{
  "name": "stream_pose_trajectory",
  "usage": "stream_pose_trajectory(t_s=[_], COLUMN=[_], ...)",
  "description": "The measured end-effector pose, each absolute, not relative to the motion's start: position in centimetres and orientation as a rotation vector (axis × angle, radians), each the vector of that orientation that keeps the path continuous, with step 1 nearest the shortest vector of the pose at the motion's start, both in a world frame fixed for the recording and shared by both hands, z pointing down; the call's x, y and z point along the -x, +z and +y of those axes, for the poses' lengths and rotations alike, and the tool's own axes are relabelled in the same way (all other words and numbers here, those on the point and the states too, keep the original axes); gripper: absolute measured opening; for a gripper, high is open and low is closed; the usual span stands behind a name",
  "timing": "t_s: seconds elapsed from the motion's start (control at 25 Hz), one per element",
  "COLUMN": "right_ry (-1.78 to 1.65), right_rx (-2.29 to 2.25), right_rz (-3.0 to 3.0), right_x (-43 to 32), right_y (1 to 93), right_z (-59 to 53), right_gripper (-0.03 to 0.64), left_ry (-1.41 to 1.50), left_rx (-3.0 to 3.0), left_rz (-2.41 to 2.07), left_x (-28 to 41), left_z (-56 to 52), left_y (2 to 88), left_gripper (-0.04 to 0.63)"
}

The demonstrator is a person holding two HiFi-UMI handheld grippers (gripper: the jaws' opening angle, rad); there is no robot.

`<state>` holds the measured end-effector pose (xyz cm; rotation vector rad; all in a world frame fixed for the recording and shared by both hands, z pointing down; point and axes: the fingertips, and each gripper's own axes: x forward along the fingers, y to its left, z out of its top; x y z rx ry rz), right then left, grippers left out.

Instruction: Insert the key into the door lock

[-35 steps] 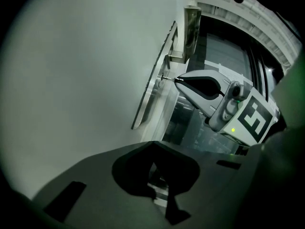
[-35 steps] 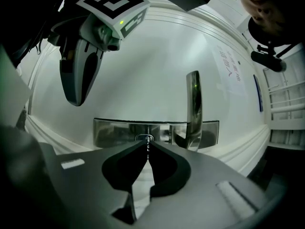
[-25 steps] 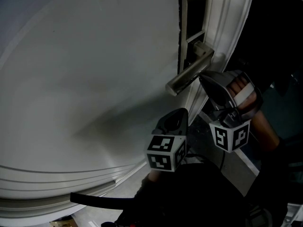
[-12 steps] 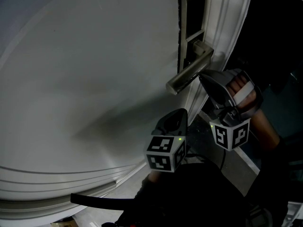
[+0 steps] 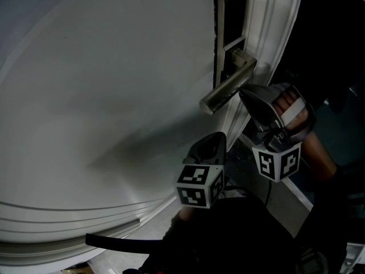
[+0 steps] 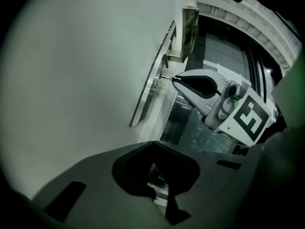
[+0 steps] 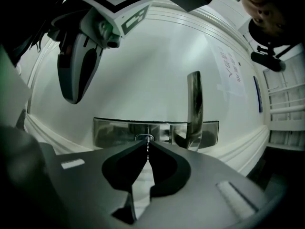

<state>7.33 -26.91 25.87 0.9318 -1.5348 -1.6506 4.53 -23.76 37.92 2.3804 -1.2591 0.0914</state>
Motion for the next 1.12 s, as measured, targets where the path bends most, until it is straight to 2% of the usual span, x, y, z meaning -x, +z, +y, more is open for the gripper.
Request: stream_pose_trajectory(t_s=[1.12], right_ry=[-1.665], right_rx=[-0.926], right_rz=[-1.545], right_x=[-7.07], right_y=[25.80], right_z=[-27.32], right_gripper=[0.012], left_ry=[0.092], left_rx=[-2.363], left_rz=[-1.270], left_x=[-4.41], left_z=[-24.47], left_y=[38.32], left_gripper=[0.000])
